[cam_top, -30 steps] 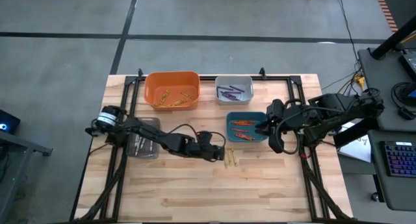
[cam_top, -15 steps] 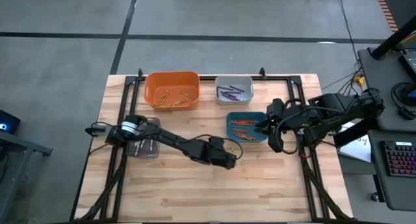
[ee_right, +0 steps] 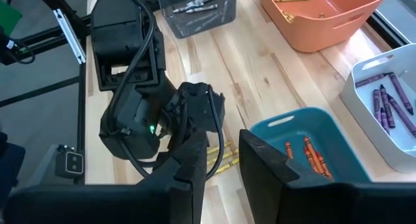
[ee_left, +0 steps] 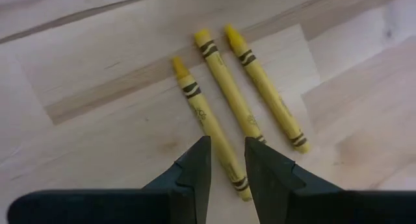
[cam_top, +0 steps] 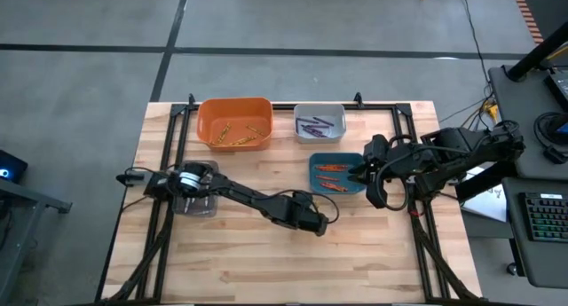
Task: Sort crayons
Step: Put the yellow crayon into the orange bin
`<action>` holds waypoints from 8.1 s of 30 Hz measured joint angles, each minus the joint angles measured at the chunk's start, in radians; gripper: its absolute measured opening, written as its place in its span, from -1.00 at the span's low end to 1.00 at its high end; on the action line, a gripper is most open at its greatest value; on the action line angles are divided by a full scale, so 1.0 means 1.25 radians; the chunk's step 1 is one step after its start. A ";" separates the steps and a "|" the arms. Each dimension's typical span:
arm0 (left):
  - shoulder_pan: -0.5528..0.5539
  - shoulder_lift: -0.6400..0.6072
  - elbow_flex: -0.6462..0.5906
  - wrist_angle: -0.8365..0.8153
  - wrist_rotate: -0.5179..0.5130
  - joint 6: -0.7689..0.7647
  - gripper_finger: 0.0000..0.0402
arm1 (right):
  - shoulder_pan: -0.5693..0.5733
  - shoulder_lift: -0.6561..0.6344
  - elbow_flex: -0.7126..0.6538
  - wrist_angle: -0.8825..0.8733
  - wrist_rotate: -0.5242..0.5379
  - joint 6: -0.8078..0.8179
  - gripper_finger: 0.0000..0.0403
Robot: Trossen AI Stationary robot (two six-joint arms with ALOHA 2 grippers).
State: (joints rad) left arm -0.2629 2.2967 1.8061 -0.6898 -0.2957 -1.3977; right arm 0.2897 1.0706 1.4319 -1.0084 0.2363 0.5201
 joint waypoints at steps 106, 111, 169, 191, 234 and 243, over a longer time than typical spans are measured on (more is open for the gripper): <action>0.692 -0.660 -0.462 -0.077 0.118 0.753 -0.69 | -0.265 0.171 0.000 0.161 -0.223 0.200 -0.63; 0.525 -0.762 -0.390 -0.064 0.105 0.680 -0.72 | -0.185 0.175 0.000 0.161 -0.253 0.299 -0.63; 0.016 -1.145 -0.667 -0.134 -0.276 0.525 -0.81 | -0.050 0.638 -0.019 0.039 -0.210 0.645 -0.63; 0.017 -1.133 -0.667 -0.133 -0.281 0.543 -0.81 | -0.049 0.638 -0.092 0.130 -0.209 0.674 -0.63; 0.017 -1.110 -0.667 0.017 -0.231 0.543 -0.81 | -0.049 0.636 -0.162 0.174 -0.187 0.579 -0.65; 0.017 -1.054 -0.667 0.124 -0.230 0.537 -0.81 | -0.049 0.629 -0.160 0.168 -0.196 0.548 -0.72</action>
State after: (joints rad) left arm -0.2420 0.9789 0.9718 -0.5352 -0.5827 -0.7261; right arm 0.2283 1.8565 1.2324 -0.7986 -0.0086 1.2051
